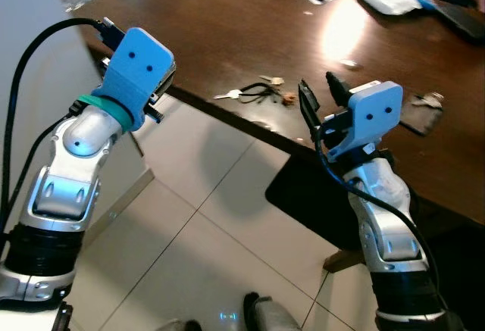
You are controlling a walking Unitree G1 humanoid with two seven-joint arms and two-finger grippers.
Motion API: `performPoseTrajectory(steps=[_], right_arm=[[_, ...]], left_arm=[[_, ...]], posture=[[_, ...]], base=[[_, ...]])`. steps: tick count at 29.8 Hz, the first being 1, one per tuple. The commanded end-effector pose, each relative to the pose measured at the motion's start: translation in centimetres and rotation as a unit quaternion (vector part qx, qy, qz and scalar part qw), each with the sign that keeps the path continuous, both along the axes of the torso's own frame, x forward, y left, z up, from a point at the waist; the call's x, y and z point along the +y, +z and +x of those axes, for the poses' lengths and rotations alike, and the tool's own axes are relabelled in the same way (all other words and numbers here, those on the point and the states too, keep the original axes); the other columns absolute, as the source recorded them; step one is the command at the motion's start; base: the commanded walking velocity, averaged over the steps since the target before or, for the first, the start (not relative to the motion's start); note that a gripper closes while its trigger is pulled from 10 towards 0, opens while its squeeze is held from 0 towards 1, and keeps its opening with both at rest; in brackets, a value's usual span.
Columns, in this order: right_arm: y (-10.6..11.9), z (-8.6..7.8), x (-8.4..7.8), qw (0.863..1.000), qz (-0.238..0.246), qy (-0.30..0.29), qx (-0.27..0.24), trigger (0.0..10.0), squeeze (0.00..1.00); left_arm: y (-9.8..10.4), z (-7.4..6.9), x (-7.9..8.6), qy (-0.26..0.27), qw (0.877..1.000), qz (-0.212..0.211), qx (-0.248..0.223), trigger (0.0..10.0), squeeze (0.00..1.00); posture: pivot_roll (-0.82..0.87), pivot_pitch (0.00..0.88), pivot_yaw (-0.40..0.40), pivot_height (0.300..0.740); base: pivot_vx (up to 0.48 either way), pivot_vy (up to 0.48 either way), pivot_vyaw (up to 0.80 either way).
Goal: Hang keys on a hook
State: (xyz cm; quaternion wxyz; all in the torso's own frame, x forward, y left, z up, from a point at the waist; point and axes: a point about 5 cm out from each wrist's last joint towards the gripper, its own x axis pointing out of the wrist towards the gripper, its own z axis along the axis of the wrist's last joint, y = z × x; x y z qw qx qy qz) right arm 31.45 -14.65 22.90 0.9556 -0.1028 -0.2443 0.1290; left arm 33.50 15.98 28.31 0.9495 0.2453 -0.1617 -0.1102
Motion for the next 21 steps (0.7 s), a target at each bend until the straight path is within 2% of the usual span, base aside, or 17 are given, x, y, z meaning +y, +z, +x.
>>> performPoseTrajectory(steps=[1, 4, 7, 9, 15, 19, 21], right_arm=[[-0.7, -0.1, 0.4, 1.000, 0.005, 0.008, 0.007, 10.0, 0.00], [-1.4, -0.1, 0.7, 1.000, 0.002, 0.014, 0.019, 10.0, 0.00], [-2.1, -0.1, 1.1, 0.999, -0.001, 0.022, 0.032, 10.0, 0.00], [-2.3, 0.0, 1.1, 0.999, -0.003, 0.023, 0.035, 10.0, 0.00], [-2.5, 0.1, 1.1, 0.999, -0.012, 0.022, 0.037, 10.0, 0.00], [-2.3, 0.1, 1.4, 0.999, -0.020, 0.026, 0.025, 10.0, 0.00], [-2.3, 0.1, 1.4, 0.999, -0.020, 0.026, 0.025, 10.0, 0.00]], left_arm=[[-0.5, 0.4, 0.7, 0.021, 1.000, -0.007, 0.010, 10.0, 0.00], [-0.9, 0.7, 0.4, 0.023, 1.000, 0.003, 0.005, 10.0, 0.00], [-2.4, 1.2, 0.0, 0.028, 0.998, 0.061, 0.007, 10.0, 0.00], [-2.5, 1.2, -0.4, 0.023, 0.997, 0.069, 0.007, 10.0, 0.00], [-2.1, 1.5, -1.2, 0.016, 0.998, 0.067, -0.001, 10.0, 0.00], [-1.8, 2.2, -0.6, 0.056, 0.997, 0.060, -0.001, 10.0, 0.00], [-1.8, 2.2, -0.6, 0.056, 0.997, 0.060, -0.001, 10.0, 0.00]], posture=[[0.03, 0.140, 0.098, 0.740], [0.03, 0.141, 0.098, 0.740], [0.02, 0.141, 0.097, 0.740], [0.02, 0.147, 0.097, 0.740], [0.03, 0.151, 0.100, 0.740], [0.03, 0.155, 0.103, 0.740], [0.03, 0.155, 0.103, 0.740]], base=[[0.000, 0.000, -0.80], [0.000, 0.000, -0.80], [0.000, 0.000, -0.80], [0.000, 0.000, -0.80], [0.000, 0.000, -0.80], [0.480, 0.000, 0.00], [0.480, 0.000, 0.00]])
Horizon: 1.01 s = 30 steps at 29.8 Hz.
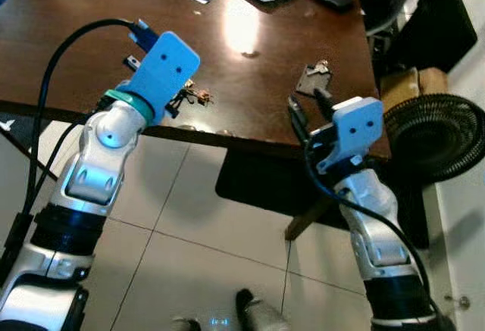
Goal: Hang keys on a hook
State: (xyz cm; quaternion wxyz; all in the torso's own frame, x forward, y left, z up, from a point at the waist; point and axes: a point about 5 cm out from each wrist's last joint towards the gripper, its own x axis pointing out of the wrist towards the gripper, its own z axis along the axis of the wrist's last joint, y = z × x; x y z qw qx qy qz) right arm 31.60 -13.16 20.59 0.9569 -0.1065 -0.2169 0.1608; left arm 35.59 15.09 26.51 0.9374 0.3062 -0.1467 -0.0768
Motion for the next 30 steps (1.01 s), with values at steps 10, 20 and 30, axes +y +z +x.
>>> performPoseTrajectory(steps=[10, 20, 30], right_arm=[[0.2, 0.0, 0.1, 1.000, -0.003, 0.007, -0.009, 10.0, 0.00], [0.0, -0.2, 0.3, 1.000, -0.002, 0.012, -0.010, 10.0, 0.00], [0.1, -0.3, 0.1, 1.000, -0.003, 0.010, -0.011, 10.0, 0.00]], left_arm=[[-0.2, 0.1, 0.1, 0.010, 1.000, -0.002, -0.002, 10.0, 0.00], [-0.1, 0.2, 0.0, 0.006, 1.000, 0.003, -0.008, 10.0, 0.00], [-2.8, -0.3, -0.8, -0.073, 0.994, 0.039, 0.072, 10.0, 0.00]], posture=[[0.03, 0.154, 0.100, 0.740], [0.03, 0.148, 0.101, 0.740], [0.02, 0.166, 0.105, 0.740]], base=[[0.432, 0.000, 0.00], [0.375, 0.000, 0.00], [0.276, 0.000, 0.00]])
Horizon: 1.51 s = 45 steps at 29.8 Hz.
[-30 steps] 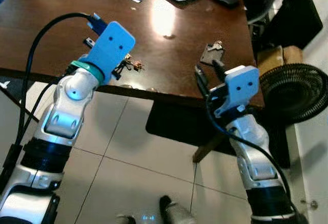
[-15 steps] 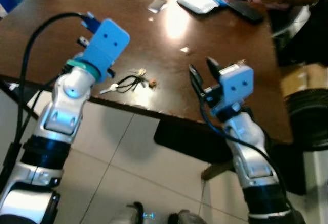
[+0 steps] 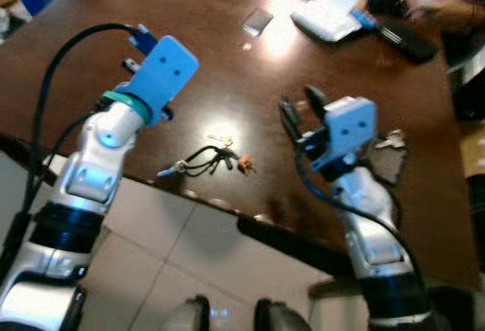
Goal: Hang keys on a hook
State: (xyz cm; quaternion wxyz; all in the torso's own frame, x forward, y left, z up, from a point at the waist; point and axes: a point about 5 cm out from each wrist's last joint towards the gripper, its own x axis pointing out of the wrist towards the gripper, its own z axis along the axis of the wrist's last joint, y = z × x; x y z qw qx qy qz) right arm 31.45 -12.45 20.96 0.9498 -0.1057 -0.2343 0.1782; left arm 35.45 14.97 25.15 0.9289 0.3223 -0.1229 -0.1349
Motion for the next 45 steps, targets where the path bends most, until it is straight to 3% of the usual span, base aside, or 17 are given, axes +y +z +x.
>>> performPoseTrajectory(steps=[1, 3, 4, 5, 7, 10, 15, 18, 25, 26, 28, 31, 35, 45], right_arm=[[-0.3, -0.2, -0.7, 1.000, -0.003, -0.010, 0.005, 10.0, 0.00], [-0.3, -0.3, -0.7, 1.000, -0.003, -0.011, 0.004, 10.0, 0.00], [-0.3, -0.4, -0.8, 1.000, -0.003, -0.012, 0.004, 10.0, 0.00], [-0.3, -0.4, -0.8, 1.000, -0.003, -0.012, 0.004, 10.0, 0.00], [-0.3, -0.6, -0.9, 1.000, -0.003, -0.013, 0.005, 10.0, 0.00], [-0.4, -0.7, -0.9, 1.000, -0.004, -0.013, 0.006, 10.0, 0.00], [-1.2, -0.9, -0.2, 1.000, -0.017, 0.010, 0.023, 10.0, 0.00], [-1.3, -0.8, 0.0, 0.999, -0.020, 0.014, 0.025, 10.0, 0.00], [-1.2, -0.6, -0.4, 0.999, -0.021, 0.010, 0.027, 10.0, 0.00], [-1.3, -0.7, -0.5, 0.999, -0.020, 0.007, 0.030, 10.0, 0.00], [-1.8, -1.0, -0.3, 0.999, -0.016, 0.005, 0.036, 10.0, 0.00], [-1.9, -1.2, -0.2, 0.999, -0.014, 0.006, 0.039, 10.0, 0.00], [-2.0, -1.4, -0.3, 0.999, -0.015, 0.008, 0.042, 10.0, 0.00], [-1.5, -1.4, -0.9, 0.999, -0.022, 0.007, 0.039, 10.0, 0.00]], left_arm=[[-2.0, -0.2, -0.7, -0.033, 0.998, 0.016, 0.049, 10.0, 0.00], [-2.8, -0.3, -0.6, -0.045, 0.996, 0.033, 0.076, 10.0, 0.00], [-4.1, -0.6, -0.2, -0.075, 0.987, 0.079, 0.115, 10.0, 0.00], [-4.1, -0.6, -0.2, -0.075, 0.987, 0.079, 0.115, 10.0, 0.00], [-5.2, -1.2, 0.7, -0.107, 0.974, 0.121, 0.156, 10.0, 0.00], [-5.5, -1.2, 1.2, -0.108, 0.971, 0.121, 0.177, 10.0, 0.00], [-6.6, -1.2, 2.0, -0.135, 0.955, 0.041, 0.260, 10.0, 0.00], [-6.7, -1.4, 2.0, -0.159, 0.948, 0.009, 0.277, 10.0, 0.00], [-5.3, -2.2, 1.4, -0.233, 0.927, -0.049, 0.291, 10.0, 0.00], [-4.4, -2.3, 1.1, -0.256, 0.922, -0.069, 0.283, 10.0, 0.00], [-3.3, -2.2, 0.9, -0.274, 0.924, -0.078, 0.255, 10.0, 0.00], [-3.5, -2.2, 0.7, -0.277, 0.925, -0.063, 0.251, 10.0, 0.00], [-5.1, -2.7, 0.0, -0.300, 0.916, -0.021, 0.266, 10.0, 0.00], [-5.9, -2.6, -0.9, -0.317, 0.910, -0.017, 0.266, 10.0, 0.00]], posture=[[0.02, 0.166, 0.105, 0.740], [0.02, 0.175, 0.108, 0.740], [0.02, 0.182, 0.112, 0.740], [0.02, 0.182, 0.112, 0.740], [0.02, 0.189, 0.116, 0.740], [0.03, 0.197, 0.120, 0.740], [0.04, 0.232, 0.121, 0.740], [0.04, 0.245, 0.120, 0.740], [0.05, 0.254, 0.126, 0.740], [0.05, 0.254, 0.130, 0.740], [0.04, 0.254, 0.129, 0.740], [0.04, 0.255, 0.127, 0.740], [0.03, 0.253, 0.113, 0.740], [0.01, 0.267, 0.094, 0.740]], base=[[0.000, 0.000, 0.00], [0.000, 0.000, 0.00], [0.000, 0.000, 0.00], [0.000, 0.000, 0.00], [0.000, 0.000, 0.00], [0.000, 0.000, 0.00], [0.000, 0.000, 0.00], [0.000, 0.000, 0.00], [0.000, 0.000, 0.00], [0.000, 0.000, 0.00], [0.000, 0.000, 0.00], [0.000, 0.000, 0.00], [0.000, 0.000, 0.00], [0.000, 0.000, 0.00]])
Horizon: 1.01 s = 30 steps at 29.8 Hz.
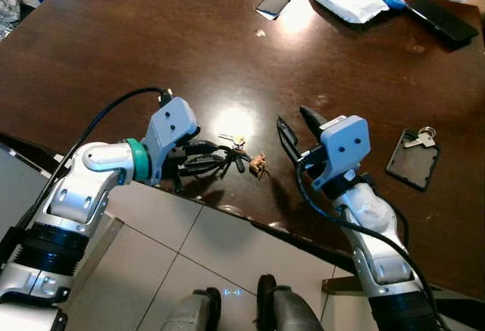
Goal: Hang keys on a hook
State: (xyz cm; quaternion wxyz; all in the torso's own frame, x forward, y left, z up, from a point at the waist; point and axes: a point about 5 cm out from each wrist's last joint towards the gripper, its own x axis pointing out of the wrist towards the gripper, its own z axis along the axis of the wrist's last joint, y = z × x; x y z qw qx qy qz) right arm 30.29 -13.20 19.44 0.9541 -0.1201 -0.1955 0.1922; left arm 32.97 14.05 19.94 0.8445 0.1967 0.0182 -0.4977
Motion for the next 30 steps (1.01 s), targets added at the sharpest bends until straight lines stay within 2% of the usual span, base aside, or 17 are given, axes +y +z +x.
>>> performPoseTrajectory(steps=[1, 6, 21, 30], right_arm=[[0.0, -0.2, -0.1, 1.000, 0.001, 0.002, 0.002, 10.0, 0.00], [0.1, -0.4, 0.0, 1.000, 0.002, 0.002, 0.002, 10.0, 0.00], [0.5, -0.5, -0.2, 1.000, 0.007, -0.004, -0.003, 10.0, 0.00], [0.7, -0.5, -0.4, 1.000, 0.006, -0.006, -0.005, 10.0, 0.00]], left_arm=[[-0.7, -0.1, 0.0, -0.003, 1.000, 0.012, 0.009, 10.0, 0.00], [-1.0, 0.4, -0.2, 0.007, 1.000, 0.020, 0.002, 10.0, 0.00], [-2.4, 1.2, 0.9, 0.036, 0.998, 0.049, -0.005, 10.0, 0.00], [-2.0, 1.3, 1.4, 0.033, 0.999, 0.041, -0.011, 10.0, 0.00]], posture=[[0.01, 0.267, 0.094, 0.740], [0.01, 0.270, 0.095, 0.740], [0.00, 0.271, 0.091, 0.740], [-0.01, 0.262, 0.087, 0.740]], base=[[0.000, 0.000, 0.00], [0.000, 0.000, 0.00], [0.000, 0.000, 0.00], [0.000, 0.000, 0.00]])
